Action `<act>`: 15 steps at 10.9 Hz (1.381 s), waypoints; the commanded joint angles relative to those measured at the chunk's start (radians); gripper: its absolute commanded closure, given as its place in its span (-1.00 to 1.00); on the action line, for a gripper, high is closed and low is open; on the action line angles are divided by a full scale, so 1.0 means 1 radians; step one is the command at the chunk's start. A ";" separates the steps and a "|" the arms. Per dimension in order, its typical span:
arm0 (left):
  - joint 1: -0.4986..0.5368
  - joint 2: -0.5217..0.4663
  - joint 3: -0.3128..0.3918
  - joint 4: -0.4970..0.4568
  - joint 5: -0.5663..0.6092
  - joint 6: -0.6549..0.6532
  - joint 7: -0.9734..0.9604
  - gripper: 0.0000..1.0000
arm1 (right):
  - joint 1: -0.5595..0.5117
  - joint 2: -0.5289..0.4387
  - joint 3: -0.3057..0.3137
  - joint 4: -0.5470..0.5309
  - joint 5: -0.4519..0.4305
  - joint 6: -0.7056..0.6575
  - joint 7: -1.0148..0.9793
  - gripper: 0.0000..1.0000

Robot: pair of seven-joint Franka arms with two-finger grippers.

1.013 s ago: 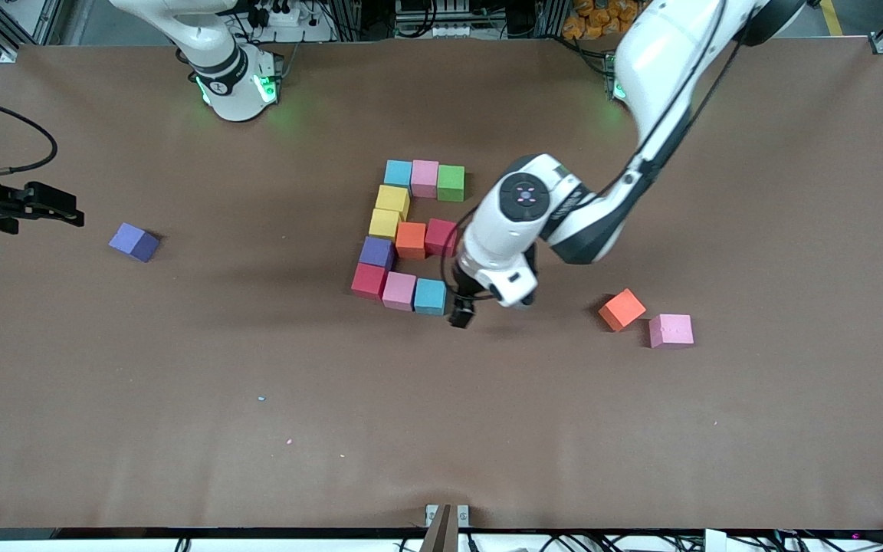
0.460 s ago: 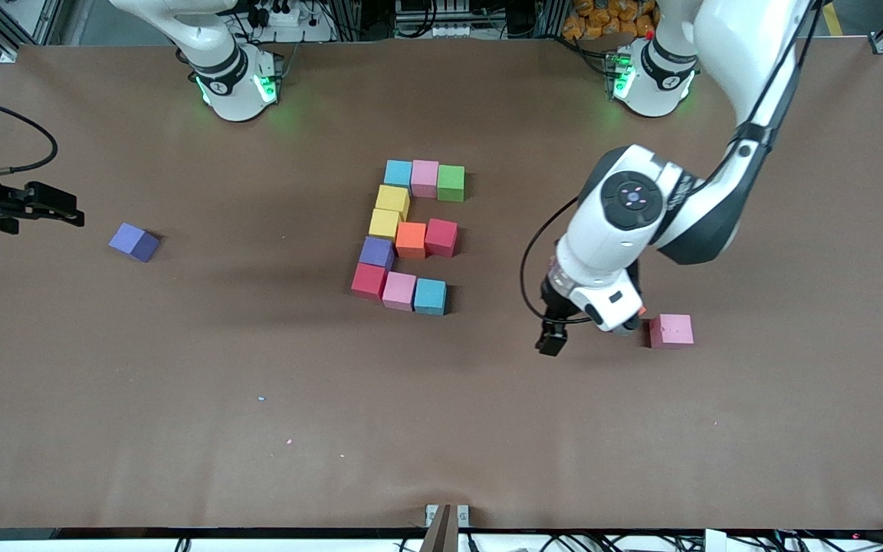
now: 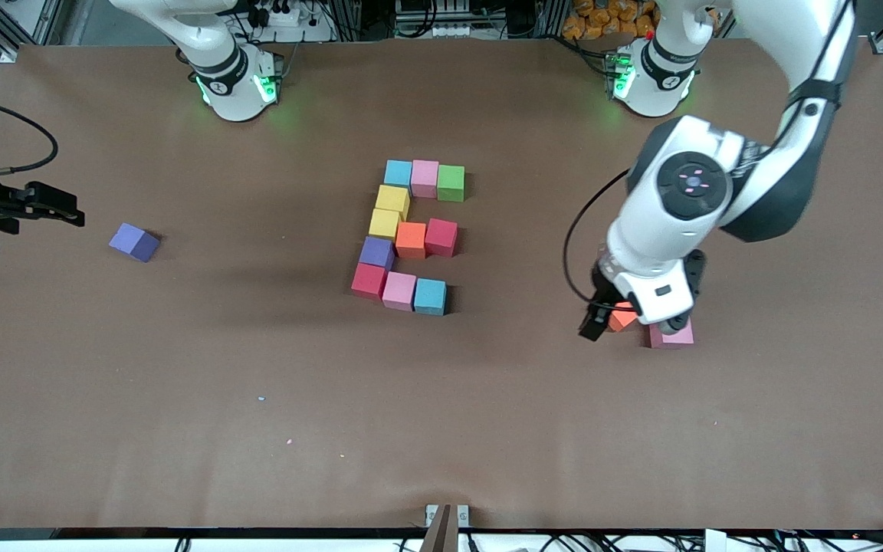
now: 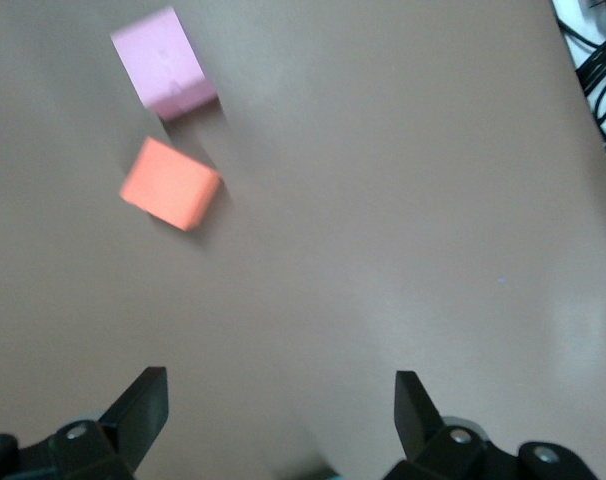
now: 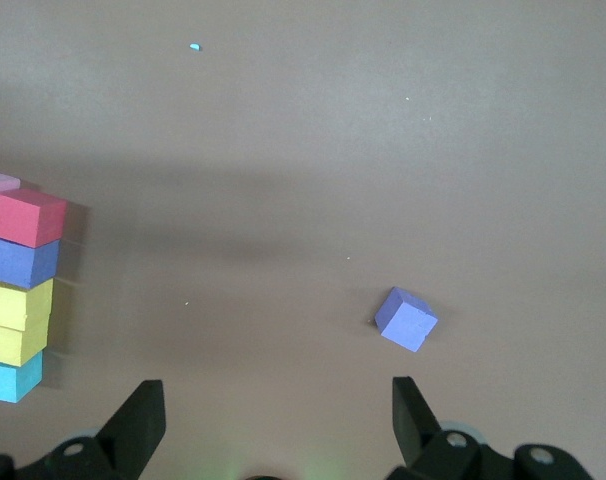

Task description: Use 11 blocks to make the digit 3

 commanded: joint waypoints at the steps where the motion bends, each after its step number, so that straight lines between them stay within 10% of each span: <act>1: 0.045 -0.093 0.001 -0.068 -0.070 -0.035 0.182 -1.00 | 0.012 0.006 -0.002 0.022 0.004 -0.013 0.000 -1.00; 5: 0.025 -0.284 0.131 -0.201 -0.154 -0.102 0.507 -1.00 | 0.026 0.003 -0.002 0.022 0.003 -0.013 0.000 -1.00; 15: 0.010 -0.450 0.314 -0.120 -0.167 -0.296 1.139 -1.00 | 0.028 0.007 -0.002 0.022 0.006 -0.007 -0.008 -1.00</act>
